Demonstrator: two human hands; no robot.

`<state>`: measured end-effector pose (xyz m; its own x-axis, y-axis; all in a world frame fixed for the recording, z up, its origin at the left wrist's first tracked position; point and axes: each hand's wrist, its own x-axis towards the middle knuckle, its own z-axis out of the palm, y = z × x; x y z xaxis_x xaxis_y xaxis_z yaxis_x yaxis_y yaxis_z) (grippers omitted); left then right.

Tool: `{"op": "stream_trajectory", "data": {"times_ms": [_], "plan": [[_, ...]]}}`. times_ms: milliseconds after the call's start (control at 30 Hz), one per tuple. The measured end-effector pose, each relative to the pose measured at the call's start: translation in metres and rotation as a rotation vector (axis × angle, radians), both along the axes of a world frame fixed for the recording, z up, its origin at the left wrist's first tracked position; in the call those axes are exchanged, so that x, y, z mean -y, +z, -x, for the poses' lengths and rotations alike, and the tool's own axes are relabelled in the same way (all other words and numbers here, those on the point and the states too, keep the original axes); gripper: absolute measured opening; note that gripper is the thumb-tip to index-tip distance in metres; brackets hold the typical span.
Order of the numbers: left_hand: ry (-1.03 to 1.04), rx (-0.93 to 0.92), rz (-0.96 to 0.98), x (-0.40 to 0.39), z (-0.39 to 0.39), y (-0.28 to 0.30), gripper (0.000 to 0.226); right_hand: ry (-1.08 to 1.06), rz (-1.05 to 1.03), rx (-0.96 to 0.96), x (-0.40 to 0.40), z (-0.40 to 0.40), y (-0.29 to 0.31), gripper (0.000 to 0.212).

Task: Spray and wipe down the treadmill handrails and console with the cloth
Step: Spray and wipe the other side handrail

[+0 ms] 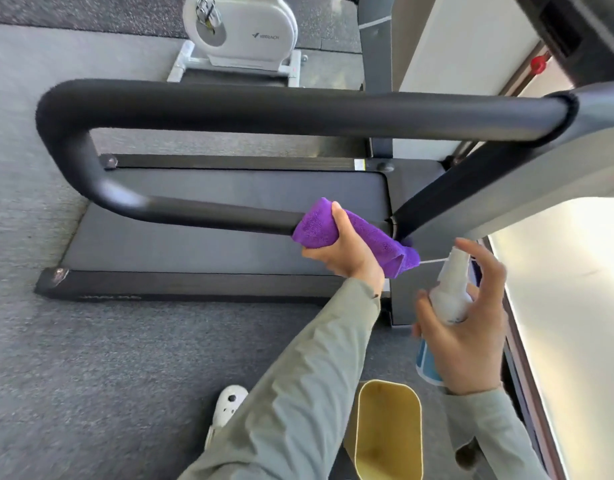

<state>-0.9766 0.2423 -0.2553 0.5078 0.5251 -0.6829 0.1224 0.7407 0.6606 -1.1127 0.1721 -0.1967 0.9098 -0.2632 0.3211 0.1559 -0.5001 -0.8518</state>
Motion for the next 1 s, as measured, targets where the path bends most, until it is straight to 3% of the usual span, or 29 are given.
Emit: {"op": "stream_trajectory", "data": {"times_ms": [133, 300, 667, 1000], "plan": [[-0.114, -0.023, 0.07, 0.043, 0.007, 0.001, 0.071, -0.026, -0.027, 0.034, 0.006, 0.002, 0.01, 0.072], [-0.076, 0.015, -0.012, 0.012, 0.007, -0.003, 0.071, 0.006, 0.001, 0.055, -0.005, -0.014, 0.015, 0.071], [0.017, -0.005, -0.13, -0.11, 0.004, 0.006, 0.08, 0.152, -0.012, 0.052, -0.067, -0.033, 0.021, 0.067], [0.056, 0.031, -0.399, -0.248, 0.004, 0.015, 0.076, 0.225, -0.002, 0.048, -0.131, -0.045, 0.029, 0.071]]}}
